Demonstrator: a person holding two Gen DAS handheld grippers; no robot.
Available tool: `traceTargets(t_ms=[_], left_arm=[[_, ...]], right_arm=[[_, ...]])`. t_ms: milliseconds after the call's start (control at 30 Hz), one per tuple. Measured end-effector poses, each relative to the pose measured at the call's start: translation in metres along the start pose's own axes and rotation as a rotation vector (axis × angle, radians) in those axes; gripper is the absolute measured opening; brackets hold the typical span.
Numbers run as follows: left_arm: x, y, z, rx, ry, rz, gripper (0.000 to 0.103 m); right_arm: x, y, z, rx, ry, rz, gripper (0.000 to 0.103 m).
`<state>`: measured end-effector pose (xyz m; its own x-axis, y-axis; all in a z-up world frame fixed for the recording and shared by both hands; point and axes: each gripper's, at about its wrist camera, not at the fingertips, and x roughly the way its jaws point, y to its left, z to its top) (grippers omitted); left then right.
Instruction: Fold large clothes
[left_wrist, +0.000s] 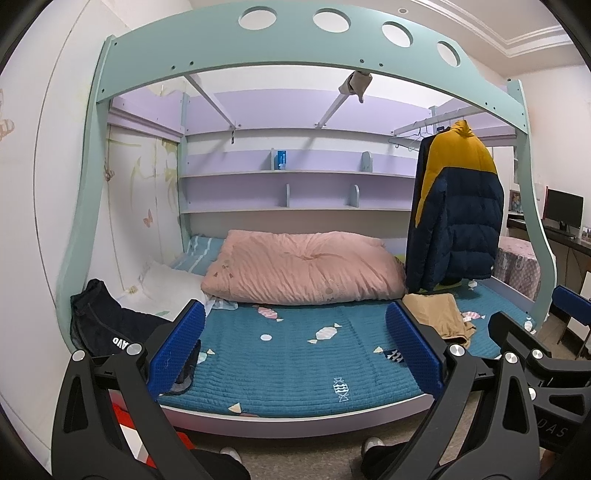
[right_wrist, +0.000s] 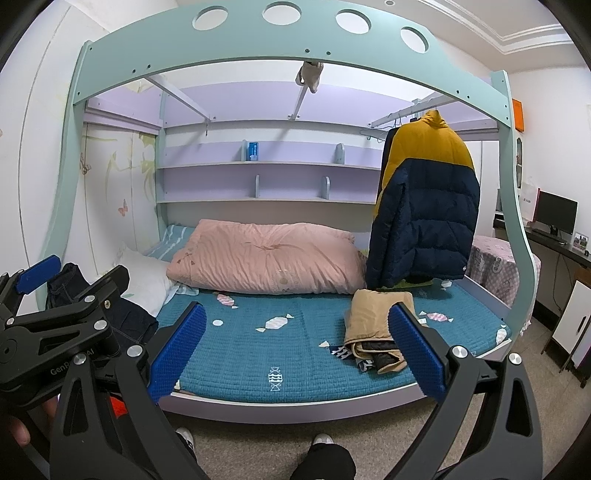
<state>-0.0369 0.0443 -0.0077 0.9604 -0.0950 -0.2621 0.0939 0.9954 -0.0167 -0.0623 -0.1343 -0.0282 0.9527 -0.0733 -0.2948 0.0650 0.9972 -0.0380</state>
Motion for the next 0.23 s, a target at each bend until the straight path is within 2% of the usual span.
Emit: traceTargets(t_ms=[233], left_arm=[[0.030, 0.015, -0.003, -0.010, 0.032, -0.003, 0.098]], right_arm=[[0.022, 0.010, -0.001, -0.006, 0.033, 0.000, 0.096]])
